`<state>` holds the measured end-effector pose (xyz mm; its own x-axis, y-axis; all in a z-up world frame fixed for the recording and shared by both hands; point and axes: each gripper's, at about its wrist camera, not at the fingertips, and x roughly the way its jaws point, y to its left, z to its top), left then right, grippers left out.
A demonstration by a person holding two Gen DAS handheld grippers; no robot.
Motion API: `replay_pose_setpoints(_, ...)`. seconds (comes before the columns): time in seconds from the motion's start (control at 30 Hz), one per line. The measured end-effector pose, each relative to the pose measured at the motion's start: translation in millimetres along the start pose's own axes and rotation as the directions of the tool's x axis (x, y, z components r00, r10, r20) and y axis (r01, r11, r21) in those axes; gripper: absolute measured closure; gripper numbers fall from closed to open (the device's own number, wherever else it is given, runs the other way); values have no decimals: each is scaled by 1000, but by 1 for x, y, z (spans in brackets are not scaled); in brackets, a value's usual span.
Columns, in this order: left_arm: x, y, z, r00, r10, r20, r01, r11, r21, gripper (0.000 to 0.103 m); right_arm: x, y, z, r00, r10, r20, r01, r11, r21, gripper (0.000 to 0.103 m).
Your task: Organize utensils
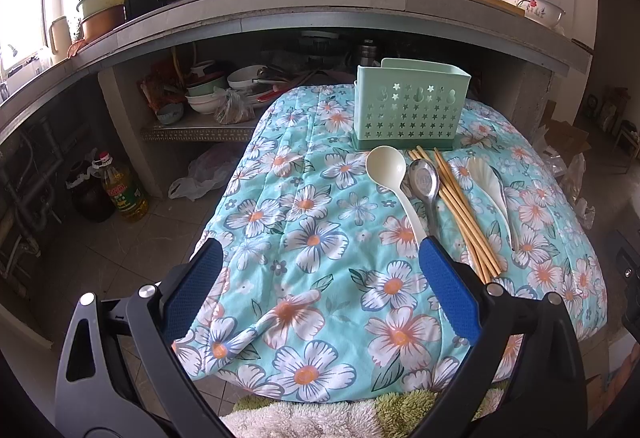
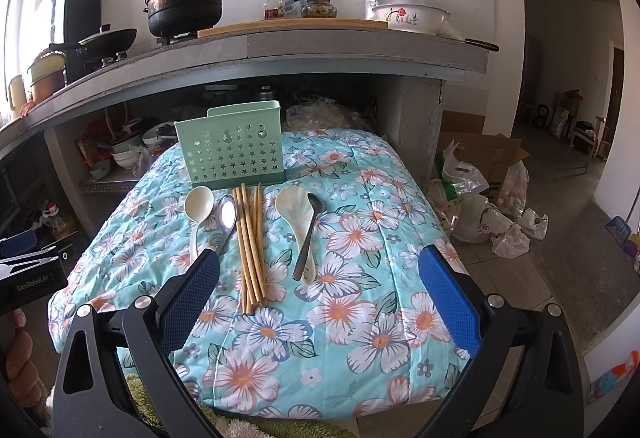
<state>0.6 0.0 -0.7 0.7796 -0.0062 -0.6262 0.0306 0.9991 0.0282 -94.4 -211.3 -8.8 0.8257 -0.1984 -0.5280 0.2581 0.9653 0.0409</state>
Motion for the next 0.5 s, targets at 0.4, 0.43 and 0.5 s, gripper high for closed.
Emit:
replay_pose_setpoints(0.4,0,0,0,1000,0,-3,0,1000,-1,8,0,1,-1,1000,1,-2,-1,1000,0,6)
replay_pose_setpoints(0.43,0,0,0,1000,-1,-3,1,1000,-2,8,0,1,-1,1000,1,-2,-1,1000,0,6)
replay_pose_setpoints(0.5,0,0,0,1000,-1,-3,1,1000,-2,8,-1,2,-1,1000,1,-4,-1,1000,0,6)
